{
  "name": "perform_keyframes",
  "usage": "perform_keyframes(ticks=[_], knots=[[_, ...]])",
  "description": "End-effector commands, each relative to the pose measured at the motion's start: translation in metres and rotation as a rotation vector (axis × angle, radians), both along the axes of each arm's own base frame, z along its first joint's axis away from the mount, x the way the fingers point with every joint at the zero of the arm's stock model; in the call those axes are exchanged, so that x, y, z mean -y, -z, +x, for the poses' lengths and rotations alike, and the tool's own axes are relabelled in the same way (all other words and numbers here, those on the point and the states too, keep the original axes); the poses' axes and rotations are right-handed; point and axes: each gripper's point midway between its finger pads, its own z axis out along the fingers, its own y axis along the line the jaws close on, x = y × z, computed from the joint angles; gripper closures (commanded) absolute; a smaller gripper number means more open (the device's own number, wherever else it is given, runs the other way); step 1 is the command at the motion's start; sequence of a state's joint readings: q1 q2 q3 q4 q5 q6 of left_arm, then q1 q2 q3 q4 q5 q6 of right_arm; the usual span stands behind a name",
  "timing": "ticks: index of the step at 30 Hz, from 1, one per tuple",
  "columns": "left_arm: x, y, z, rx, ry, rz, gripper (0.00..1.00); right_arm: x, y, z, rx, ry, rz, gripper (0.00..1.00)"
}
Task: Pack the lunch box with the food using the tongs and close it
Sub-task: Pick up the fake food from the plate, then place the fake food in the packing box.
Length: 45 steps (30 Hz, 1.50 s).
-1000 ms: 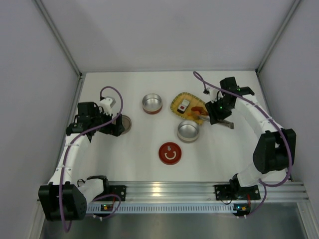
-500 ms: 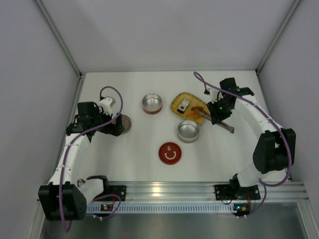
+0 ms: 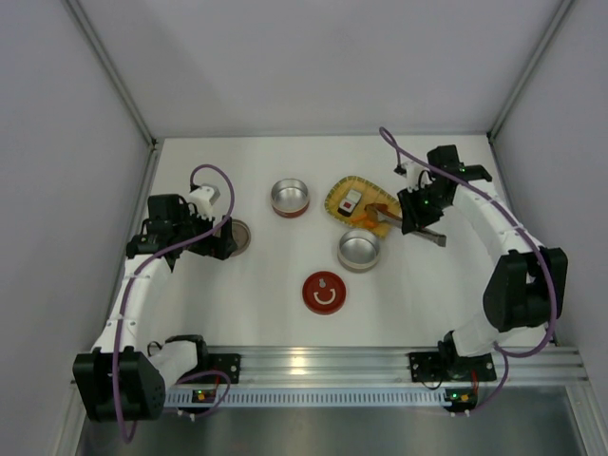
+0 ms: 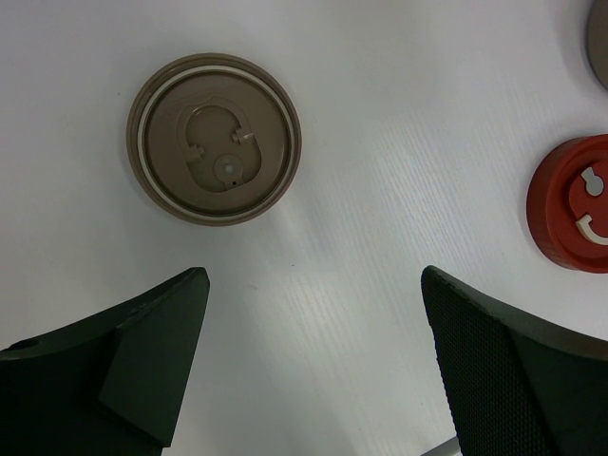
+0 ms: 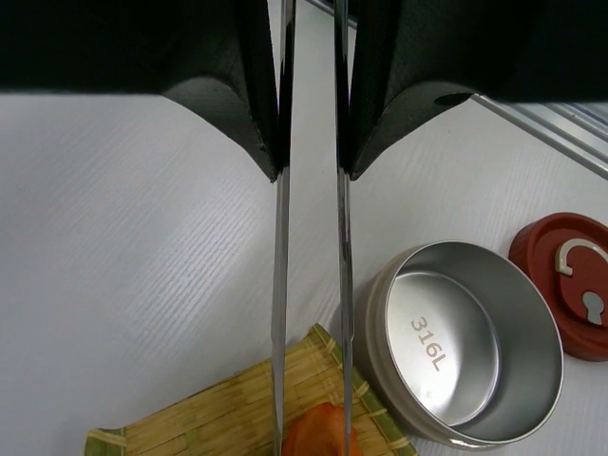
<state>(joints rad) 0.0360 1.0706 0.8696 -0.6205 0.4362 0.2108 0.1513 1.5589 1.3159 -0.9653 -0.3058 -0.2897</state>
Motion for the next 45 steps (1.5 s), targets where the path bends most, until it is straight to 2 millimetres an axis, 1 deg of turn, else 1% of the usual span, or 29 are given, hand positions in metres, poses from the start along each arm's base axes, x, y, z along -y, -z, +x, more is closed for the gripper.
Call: perform_keyframes(ticks=[1,7,11,14,23,30,34,41,45], knots=[[0.001,-0.013,0.008,0.069,-0.001,-0.006,0.02,-0.004,-0.038,0.023,0.128,0.028,0.099,1.00],[0.002,-0.014,0.009,0.068,0.001,-0.012,0.02,0.007,-0.046,0.029,0.153,0.063,0.117,1.00],[0.002,-0.014,0.010,0.069,-0.001,-0.014,0.02,0.015,-0.056,0.035,0.184,0.084,0.128,1.00],[0.002,-0.014,0.011,0.065,-0.003,-0.018,0.02,0.017,-0.066,0.038,0.209,0.088,0.147,1.00],[0.002,-0.014,0.011,0.061,-0.003,-0.020,0.02,0.014,-0.080,0.043,0.240,0.081,0.173,1.00],[0.002,-0.013,0.011,0.062,-0.002,-0.019,0.02,0.010,-0.097,0.032,0.281,0.037,0.188,1.00],[0.005,-0.013,0.012,0.058,0.002,-0.035,0.02,0.009,-0.106,0.030,0.303,0.032,0.198,1.00],[0.006,-0.017,0.012,0.064,0.002,-0.040,0.02,0.007,-0.105,0.036,0.294,0.041,0.205,1.00],[0.005,-0.018,0.012,0.064,0.002,-0.035,0.02,0.005,-0.105,0.032,0.290,0.022,0.215,1.00]])
